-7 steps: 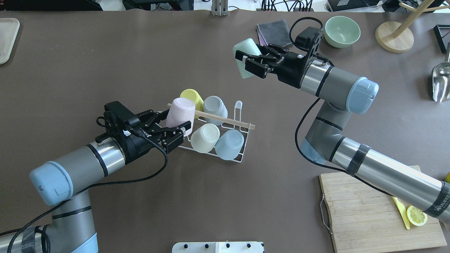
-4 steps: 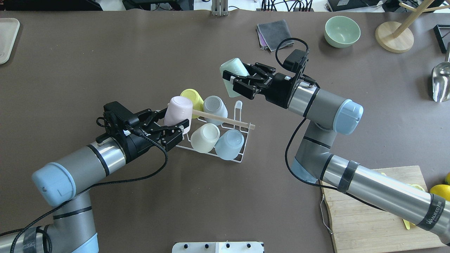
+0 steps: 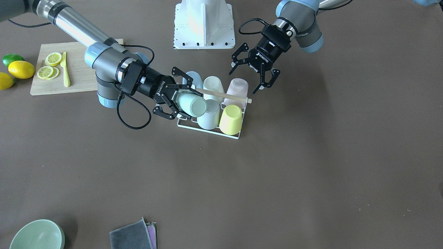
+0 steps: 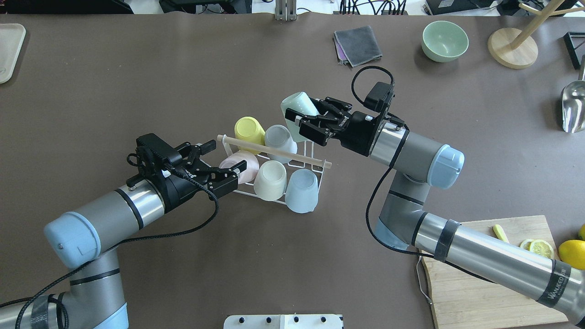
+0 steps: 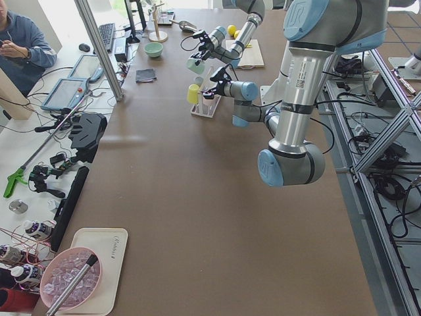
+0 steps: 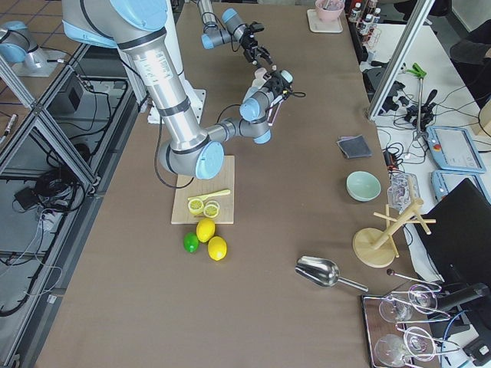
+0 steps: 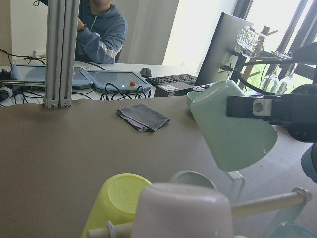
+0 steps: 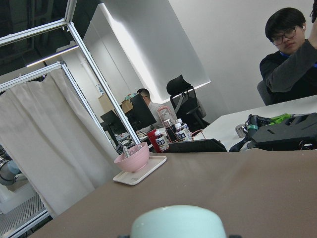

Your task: Place cup on cup holder

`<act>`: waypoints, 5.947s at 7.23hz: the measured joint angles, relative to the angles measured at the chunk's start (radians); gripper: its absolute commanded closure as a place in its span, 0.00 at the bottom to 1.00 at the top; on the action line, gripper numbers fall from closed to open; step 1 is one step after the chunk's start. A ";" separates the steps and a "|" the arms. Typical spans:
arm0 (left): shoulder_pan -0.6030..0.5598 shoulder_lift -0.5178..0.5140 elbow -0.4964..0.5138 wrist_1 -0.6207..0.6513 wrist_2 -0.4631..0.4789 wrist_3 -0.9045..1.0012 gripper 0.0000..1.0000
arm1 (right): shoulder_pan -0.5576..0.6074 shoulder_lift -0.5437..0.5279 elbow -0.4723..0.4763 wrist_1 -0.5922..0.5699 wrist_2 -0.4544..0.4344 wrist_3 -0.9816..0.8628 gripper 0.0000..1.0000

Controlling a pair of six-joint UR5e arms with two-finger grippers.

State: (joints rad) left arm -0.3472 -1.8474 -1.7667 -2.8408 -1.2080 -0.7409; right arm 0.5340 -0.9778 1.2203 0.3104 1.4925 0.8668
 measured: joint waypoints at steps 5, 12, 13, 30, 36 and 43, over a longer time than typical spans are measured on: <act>-0.136 0.306 -0.206 -0.003 -0.248 -0.012 0.01 | -0.014 0.015 -0.068 0.084 -0.015 -0.010 1.00; -0.931 0.478 -0.192 0.942 -1.121 -0.169 0.01 | -0.044 -0.016 -0.071 0.157 -0.049 -0.023 0.00; -0.966 0.469 -0.179 1.076 -1.131 -0.084 0.01 | -0.049 -0.018 -0.068 0.157 -0.071 -0.023 0.00; -1.267 0.500 -0.085 1.390 -1.075 0.433 0.01 | 0.576 -0.151 0.434 -1.968 0.422 -0.407 0.00; -1.271 0.501 -0.083 1.390 -1.076 0.433 0.01 | 1.028 -0.511 0.439 -2.160 0.788 -1.108 0.00; -1.271 0.501 -0.082 1.391 -1.081 0.433 0.01 | 1.113 -0.534 0.327 -2.102 0.826 -1.198 0.00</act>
State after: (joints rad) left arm -1.6183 -1.3468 -1.8485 -1.4498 -2.2888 -0.3083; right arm 1.6472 -1.5114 1.5468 -1.7918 2.3180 -0.3314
